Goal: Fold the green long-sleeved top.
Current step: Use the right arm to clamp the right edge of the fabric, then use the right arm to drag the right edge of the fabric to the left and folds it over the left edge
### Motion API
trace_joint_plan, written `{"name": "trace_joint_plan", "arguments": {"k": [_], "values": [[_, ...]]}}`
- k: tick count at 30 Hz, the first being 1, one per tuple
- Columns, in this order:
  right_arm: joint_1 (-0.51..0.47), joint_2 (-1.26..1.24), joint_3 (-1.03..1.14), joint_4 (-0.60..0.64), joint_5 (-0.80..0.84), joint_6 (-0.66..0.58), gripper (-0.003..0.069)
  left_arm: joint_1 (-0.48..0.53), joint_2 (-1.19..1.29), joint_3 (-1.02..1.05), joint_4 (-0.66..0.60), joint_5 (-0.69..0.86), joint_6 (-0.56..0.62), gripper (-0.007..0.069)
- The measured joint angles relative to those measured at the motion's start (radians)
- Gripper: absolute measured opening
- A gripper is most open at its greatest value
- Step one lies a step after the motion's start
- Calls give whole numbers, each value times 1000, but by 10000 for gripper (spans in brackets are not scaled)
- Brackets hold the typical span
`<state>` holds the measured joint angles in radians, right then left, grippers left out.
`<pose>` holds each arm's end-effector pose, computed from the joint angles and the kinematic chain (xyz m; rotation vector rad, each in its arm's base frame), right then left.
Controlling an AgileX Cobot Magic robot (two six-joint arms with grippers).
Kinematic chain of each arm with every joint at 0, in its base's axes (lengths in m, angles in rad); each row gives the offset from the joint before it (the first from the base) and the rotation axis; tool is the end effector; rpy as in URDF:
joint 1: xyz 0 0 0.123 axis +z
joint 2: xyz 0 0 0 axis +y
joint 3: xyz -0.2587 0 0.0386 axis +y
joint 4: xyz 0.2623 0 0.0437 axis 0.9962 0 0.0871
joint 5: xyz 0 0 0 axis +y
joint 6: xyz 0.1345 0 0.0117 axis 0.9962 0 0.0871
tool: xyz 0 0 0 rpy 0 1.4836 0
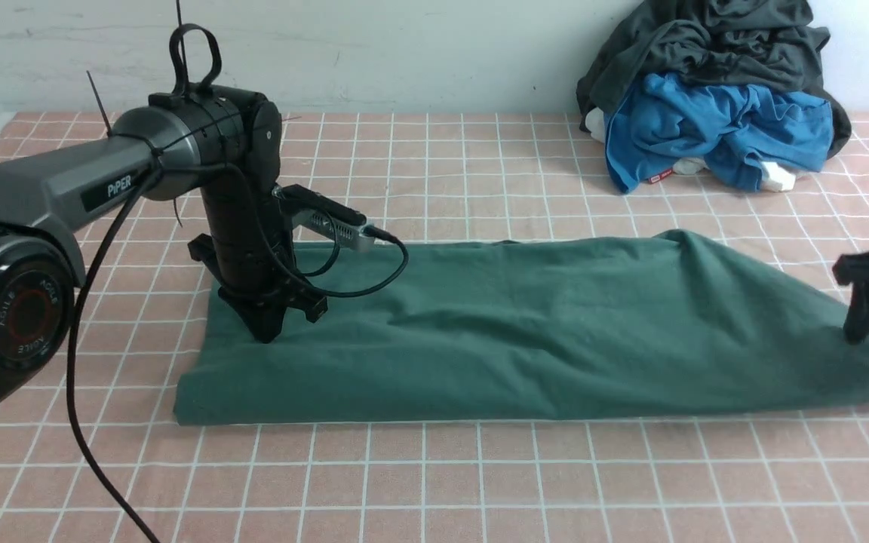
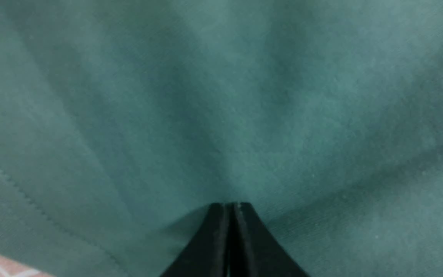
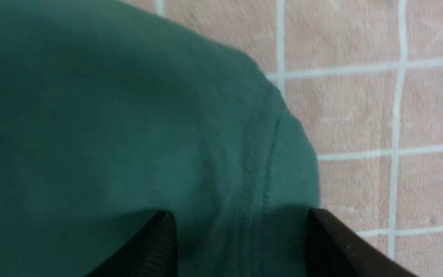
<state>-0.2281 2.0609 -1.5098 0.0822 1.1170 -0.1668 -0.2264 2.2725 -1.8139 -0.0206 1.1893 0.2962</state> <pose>0.3928 -0.0810 0.0983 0.1531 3.1311 0.1164 0.4402 -0.1041 0.0838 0.7973 3.0275 -0.0294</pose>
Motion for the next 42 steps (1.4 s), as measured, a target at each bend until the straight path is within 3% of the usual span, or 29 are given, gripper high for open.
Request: {"name": "trace_joint_plan", "arguments": {"k": [7,14,16,20,21,22,24,33,37,42], "values": [[-31,-19,140,20,-155,10,511,11,-2,4,-18,-5,0,-8],[-31,-19,142,30,-172,23,511,12,-2,4,-28,-5,1,-8],[-23,-19,144,30,-180,14,472,12,-2,4,-29,-5,1,-8],[17,-22,144,28,-198,-16,286,12,-7,6,-29,-7,6,-8],[22,-23,144,26,-199,-17,272,12,-7,7,-29,-7,7,-8],[39,-29,147,15,-205,-20,165,12,-13,11,-29,-9,7,-8],[60,-46,150,-7,-210,-22,75,13,-29,22,-22,0,7,-8],[65,-321,158,-242,-171,97,74,13,-335,30,6,24,7,-8],[80,-433,154,-234,-155,98,74,13,-455,30,6,41,7,-8],[259,-502,31,-117,-61,19,74,13,-612,30,5,51,7,-8]]}}
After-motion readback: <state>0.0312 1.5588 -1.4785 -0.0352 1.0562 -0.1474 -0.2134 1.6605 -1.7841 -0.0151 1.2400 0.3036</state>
